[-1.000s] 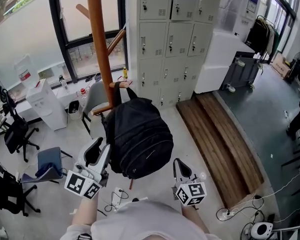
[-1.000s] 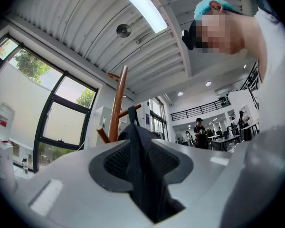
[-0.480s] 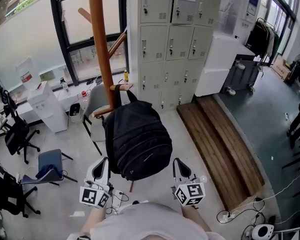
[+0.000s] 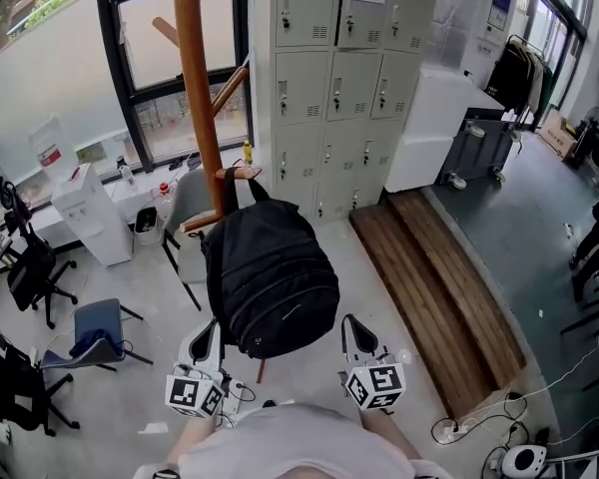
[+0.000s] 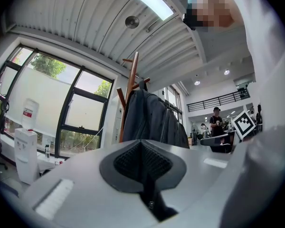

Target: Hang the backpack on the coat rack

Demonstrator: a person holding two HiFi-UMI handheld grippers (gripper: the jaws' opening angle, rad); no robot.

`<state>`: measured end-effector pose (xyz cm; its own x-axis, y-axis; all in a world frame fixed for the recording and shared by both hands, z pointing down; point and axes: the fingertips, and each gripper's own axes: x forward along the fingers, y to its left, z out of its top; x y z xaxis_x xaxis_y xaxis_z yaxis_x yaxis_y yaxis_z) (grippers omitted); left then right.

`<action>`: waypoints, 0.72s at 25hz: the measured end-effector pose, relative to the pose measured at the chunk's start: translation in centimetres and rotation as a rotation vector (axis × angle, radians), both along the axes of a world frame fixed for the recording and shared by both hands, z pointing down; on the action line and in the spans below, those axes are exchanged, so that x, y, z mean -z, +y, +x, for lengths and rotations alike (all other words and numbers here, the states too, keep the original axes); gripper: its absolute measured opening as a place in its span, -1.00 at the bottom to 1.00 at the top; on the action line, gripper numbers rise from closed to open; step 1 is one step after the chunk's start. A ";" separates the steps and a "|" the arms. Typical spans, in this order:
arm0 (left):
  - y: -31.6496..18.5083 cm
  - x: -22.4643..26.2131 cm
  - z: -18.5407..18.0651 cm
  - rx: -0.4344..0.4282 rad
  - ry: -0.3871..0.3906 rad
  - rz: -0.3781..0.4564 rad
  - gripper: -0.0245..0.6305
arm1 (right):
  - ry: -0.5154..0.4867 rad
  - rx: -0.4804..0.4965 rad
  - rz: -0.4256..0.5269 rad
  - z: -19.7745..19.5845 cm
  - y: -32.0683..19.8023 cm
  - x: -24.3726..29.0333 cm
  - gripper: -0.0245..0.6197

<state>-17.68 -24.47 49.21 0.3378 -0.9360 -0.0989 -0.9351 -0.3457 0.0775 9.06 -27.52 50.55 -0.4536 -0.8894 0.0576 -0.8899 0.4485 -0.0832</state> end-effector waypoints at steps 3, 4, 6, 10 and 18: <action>0.0 -0.1 0.0 -0.008 -0.001 0.005 -0.89 | -0.010 -0.002 0.000 -0.1 0.0 0.2 -0.90; 0.1 -0.1 0.1 -0.013 -0.001 0.008 -0.89 | -0.014 -0.004 0.003 -0.2 0.1 0.3 -0.90; 0.1 -0.2 0.2 -0.015 0.003 0.009 -0.89 | -0.016 -0.007 0.009 -0.2 0.1 0.4 -0.90; 0.1 -0.2 0.4 -0.006 0.011 0.000 -0.89 | -0.013 -0.006 0.010 -0.2 0.0 0.4 -0.90; 0.0 -0.8 0.6 -0.003 -0.009 -0.017 -0.89 | -0.014 0.001 0.007 -0.4 -0.3 0.4 -0.90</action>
